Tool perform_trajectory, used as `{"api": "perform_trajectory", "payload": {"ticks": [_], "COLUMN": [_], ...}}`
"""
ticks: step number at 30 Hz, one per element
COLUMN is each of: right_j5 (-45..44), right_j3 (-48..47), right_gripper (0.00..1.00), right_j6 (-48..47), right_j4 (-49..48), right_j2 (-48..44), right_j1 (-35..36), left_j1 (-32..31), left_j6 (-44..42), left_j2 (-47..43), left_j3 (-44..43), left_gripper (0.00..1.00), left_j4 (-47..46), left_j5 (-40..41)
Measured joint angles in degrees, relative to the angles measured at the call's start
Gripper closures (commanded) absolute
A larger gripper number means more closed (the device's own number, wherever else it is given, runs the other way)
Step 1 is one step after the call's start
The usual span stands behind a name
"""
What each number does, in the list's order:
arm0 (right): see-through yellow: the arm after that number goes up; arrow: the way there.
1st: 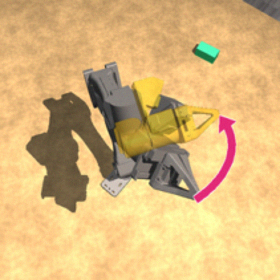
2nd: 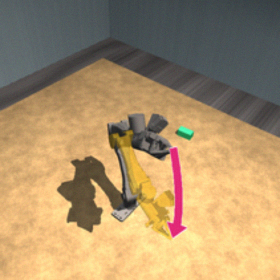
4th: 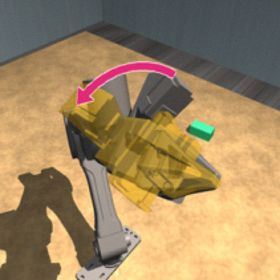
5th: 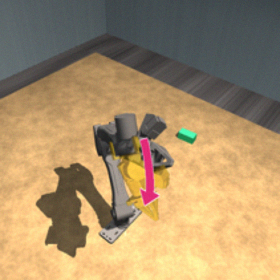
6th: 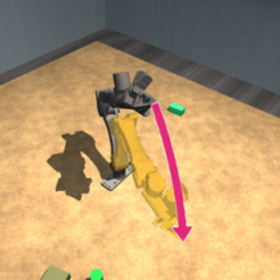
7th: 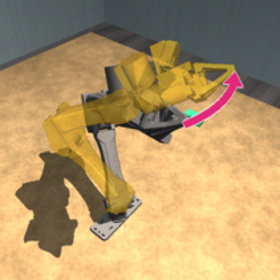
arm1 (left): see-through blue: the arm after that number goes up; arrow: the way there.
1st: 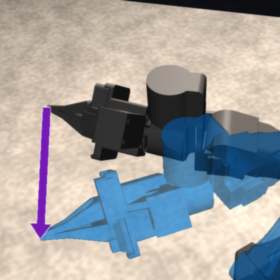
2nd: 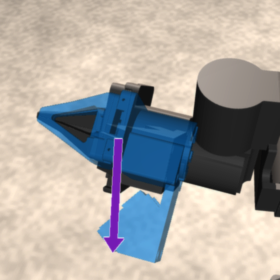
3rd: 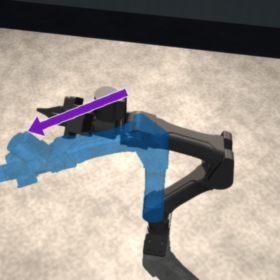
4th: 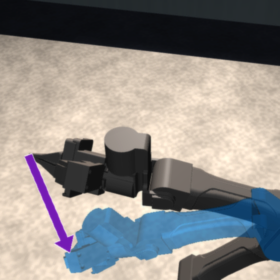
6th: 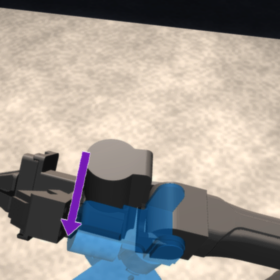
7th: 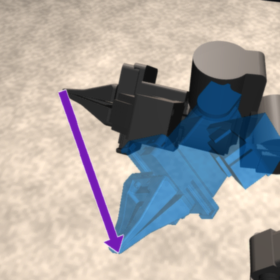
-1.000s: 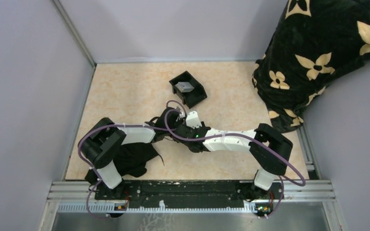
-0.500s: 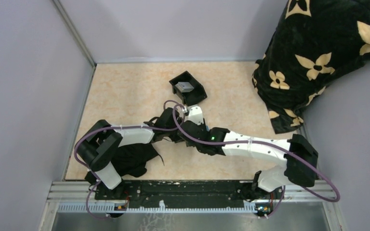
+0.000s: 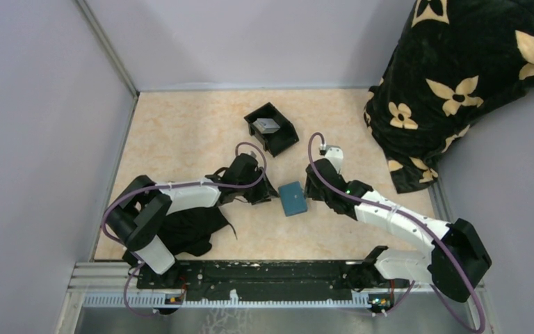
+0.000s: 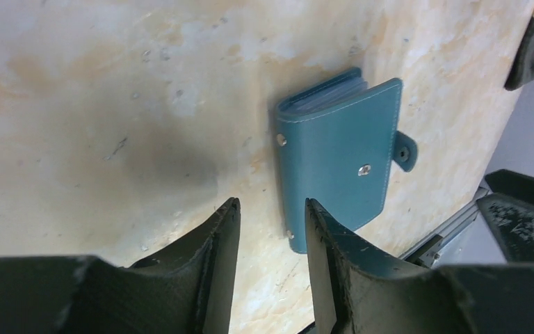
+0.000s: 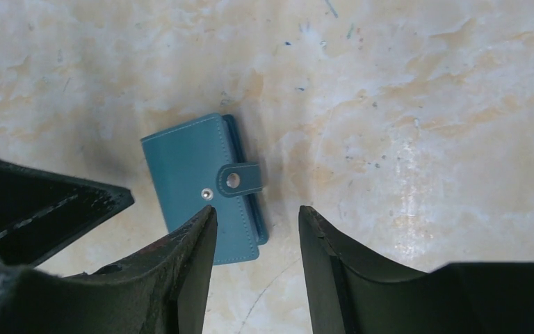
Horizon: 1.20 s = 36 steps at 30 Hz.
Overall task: Put the credit cards into the card holder
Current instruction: Turn over the card holder at the center of the board, then close the card holder at the center of the board.
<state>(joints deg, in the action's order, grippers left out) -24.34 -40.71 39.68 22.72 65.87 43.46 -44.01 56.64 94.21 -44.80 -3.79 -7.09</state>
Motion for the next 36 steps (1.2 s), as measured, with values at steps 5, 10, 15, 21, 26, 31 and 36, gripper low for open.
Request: {"api": "perform_trajectory", "payload": {"ticks": [5,10,15,21,26,31,36], "right_j5": [3.5,5.3,6.1,6.4,6.4,6.0,5.5], "right_j3": [0.1,-0.6,-2.6,-3.7,-4.7,-4.9,-5.2], "right_gripper": [0.55,0.55,0.56,0.59,0.64,0.7,0.72], "right_j6": [-0.2,-1.2,-2.5,-3.8,-4.5,-4.8,-5.2], "right_j4": [-1.7,-1.9,-2.0,-1.9,-1.9,-1.9,-1.8], "right_j2": [0.7,2.8,6.6,10.1,13.0,14.4,14.7], "right_j1": [-0.2,-0.3,-0.3,-0.3,-0.3,-0.3,-0.3], "left_j1": [0.0,-0.5,-1.1,-1.8,-2.4,-3.1,-3.8], "left_j6": [-0.4,-1.0,-1.5,-1.9,-2.5,-2.9,-3.8], "left_j2": [1.3,3.3,4.7,6.2,8.5,9.5,10.4], "left_j3": [-2.3,-4.5,-6.5,-7.1,-9.6,-11.8,-14.2], "left_gripper": [0.54,0.54,0.54,0.54,0.54,0.54,0.54], "left_j4": [-0.2,0.0,0.6,1.8,3.9,6.3,9.5], "left_j5": [-0.8,-1.1,-1.1,-1.0,-0.3,0.9,2.5]}}
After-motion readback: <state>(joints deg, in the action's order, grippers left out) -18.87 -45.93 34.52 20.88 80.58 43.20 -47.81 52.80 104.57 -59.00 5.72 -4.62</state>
